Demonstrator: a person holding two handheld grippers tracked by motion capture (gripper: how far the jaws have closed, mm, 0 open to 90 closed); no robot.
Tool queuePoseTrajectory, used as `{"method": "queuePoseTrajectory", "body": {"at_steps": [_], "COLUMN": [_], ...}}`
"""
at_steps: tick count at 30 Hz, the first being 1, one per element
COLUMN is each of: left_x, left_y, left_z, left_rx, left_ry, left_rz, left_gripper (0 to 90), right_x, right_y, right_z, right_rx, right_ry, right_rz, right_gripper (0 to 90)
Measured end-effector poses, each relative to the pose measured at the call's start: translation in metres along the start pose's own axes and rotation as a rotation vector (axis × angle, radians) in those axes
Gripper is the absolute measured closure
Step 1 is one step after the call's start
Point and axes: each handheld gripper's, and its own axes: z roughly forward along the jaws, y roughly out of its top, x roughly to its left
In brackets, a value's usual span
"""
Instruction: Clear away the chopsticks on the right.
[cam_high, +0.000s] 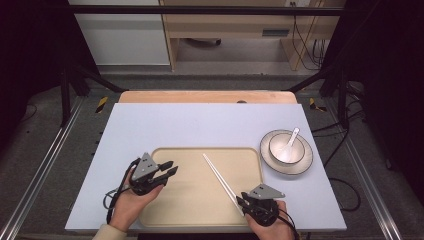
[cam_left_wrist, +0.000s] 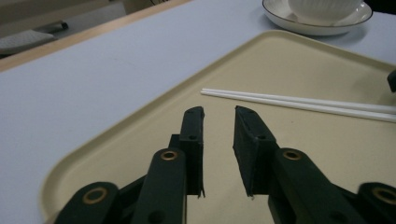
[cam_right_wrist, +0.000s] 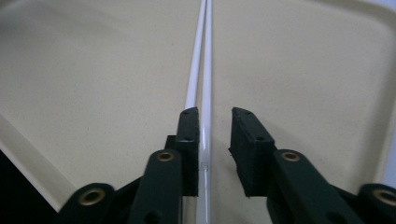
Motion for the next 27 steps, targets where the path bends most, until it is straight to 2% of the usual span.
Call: {"method": "queuePoseTrajectory", "body": {"at_steps": [2, 3, 4, 5, 6, 7, 9, 12, 13, 14, 15, 19, 21, 22, 27], "left_x": [-0.003, -0.007, -0.007, -0.011, -0.012, -0.012, -0.016, -0.021, -0.022, -0.023, -0.024, -0.025, -0.024, -0.022, -0.021], "left_y": [0.001, 0.001, 0.001, 0.002, 0.002, 0.002, 0.004, 0.01, 0.012, 0.013, 0.016, 0.017, 0.016, 0.015, 0.015], "left_z": [0.009, 0.017, 0.017, 0.025, 0.029, 0.029, 0.037, 0.049, 0.052, 0.054, 0.058, 0.063, 0.065, 0.068, 0.074], "left_rx": [0.03, 0.057, 0.057, 0.086, 0.098, 0.098, 0.126, 0.154, 0.161, 0.166, 0.176, 0.198, 0.214, 0.231, 0.248], "left_ry": [-0.012, -0.027, -0.027, -0.047, -0.057, -0.057, -0.068, -0.082, -0.083, -0.082, -0.08, -0.084, -0.081, -0.076, -0.078], "left_rz": [0.01, 0.017, 0.017, 0.014, 0.012, 0.012, 0.02, 0.029, 0.031, 0.033, 0.044, 0.044, 0.042, 0.038, 0.023], "left_gripper": [77.9, 82.2, 84.3, 86.4, 88.0, 89.2, 89.4, 89.6, 89.6, 89.6, 89.6, 89.6, 89.6, 89.7, 89.7], "right_x": [-0.003, -0.006, -0.006, -0.011, -0.013, -0.013, -0.019, -0.026, -0.029, -0.033, -0.036, -0.045, -0.047, -0.05, -0.053], "right_y": [0.001, 0.003, 0.003, 0.004, 0.005, 0.005, 0.006, 0.007, 0.007, 0.005, 0.004, 0.002, 0.002, 0.001, 0.001], "right_z": [-0.005, -0.012, -0.012, -0.018, -0.02, -0.02, -0.025, -0.03, -0.032, -0.037, -0.039, -0.045, -0.046, -0.046, -0.046], "right_rx": [-0.039, -0.091, -0.091, -0.141, -0.169, -0.169, -0.217, -0.251, -0.256, -0.295, -0.311, -0.343, -0.347, -0.346, -0.35], "right_ry": [-0.003, -0.028, -0.028, -0.055, -0.073, -0.073, -0.097, -0.126, -0.132, -0.144, -0.15, -0.157, -0.164, -0.182, -0.195], "right_rz": [-0.002, -0.009, -0.009, -0.004, -0.003, -0.003, -0.002, -0.024, -0.028, -0.038, -0.045, -0.039, -0.032, -0.022, -0.009], "right_gripper": [63.4, 55.5, 55.5, 45.5, 39.3, 39.3, 27.2, 9.1, 7.5, 6.3, 6.3, 6.5, 7.3, 8.5, 10.2]}}
